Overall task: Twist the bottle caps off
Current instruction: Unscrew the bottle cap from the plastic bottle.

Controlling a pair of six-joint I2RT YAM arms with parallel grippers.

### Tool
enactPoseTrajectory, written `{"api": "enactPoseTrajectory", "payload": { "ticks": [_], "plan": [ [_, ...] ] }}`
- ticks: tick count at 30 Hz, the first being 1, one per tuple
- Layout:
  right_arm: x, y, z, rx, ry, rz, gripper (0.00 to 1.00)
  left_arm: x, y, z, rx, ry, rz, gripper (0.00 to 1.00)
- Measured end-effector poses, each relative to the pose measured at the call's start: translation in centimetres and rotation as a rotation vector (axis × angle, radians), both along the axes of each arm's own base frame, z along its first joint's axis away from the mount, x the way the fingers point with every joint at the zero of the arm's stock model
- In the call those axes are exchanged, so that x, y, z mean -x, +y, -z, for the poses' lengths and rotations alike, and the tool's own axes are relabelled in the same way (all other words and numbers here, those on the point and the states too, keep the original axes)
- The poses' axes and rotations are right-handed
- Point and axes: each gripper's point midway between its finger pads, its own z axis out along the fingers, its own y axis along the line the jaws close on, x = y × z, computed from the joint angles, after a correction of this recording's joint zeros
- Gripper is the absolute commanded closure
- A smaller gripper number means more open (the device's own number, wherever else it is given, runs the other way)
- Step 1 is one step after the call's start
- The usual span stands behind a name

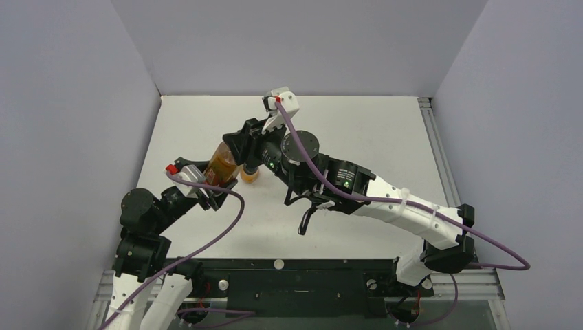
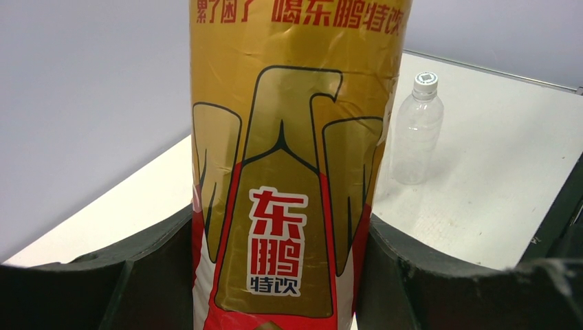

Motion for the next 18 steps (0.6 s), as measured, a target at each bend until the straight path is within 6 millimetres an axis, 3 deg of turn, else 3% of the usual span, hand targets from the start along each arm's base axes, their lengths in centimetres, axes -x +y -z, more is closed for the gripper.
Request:
{"api": "enactPoseTrajectory", "payload": {
  "ticks": [3, 11, 18],
  "plan": [
    [-0.1, -0.2, 0.0, 0.000, -0.002, 0.002, 1.00, 0.1, -0.1, 0.0, 0.000, 0.000, 0.004, 1.00],
    [1.1, -0.5, -0.3, 0.029, -0.058, -0.120, 1.00, 1.3, -1.2, 0.0, 0.038, 0.040, 0.085, 1.00],
    [4.4, -1.6, -1.5, -0.011, -0.172, -0.357, 1.00, 4.4, -4.0, -0.7, 0.155, 0.180, 0.318, 1.00]
  ]
}}
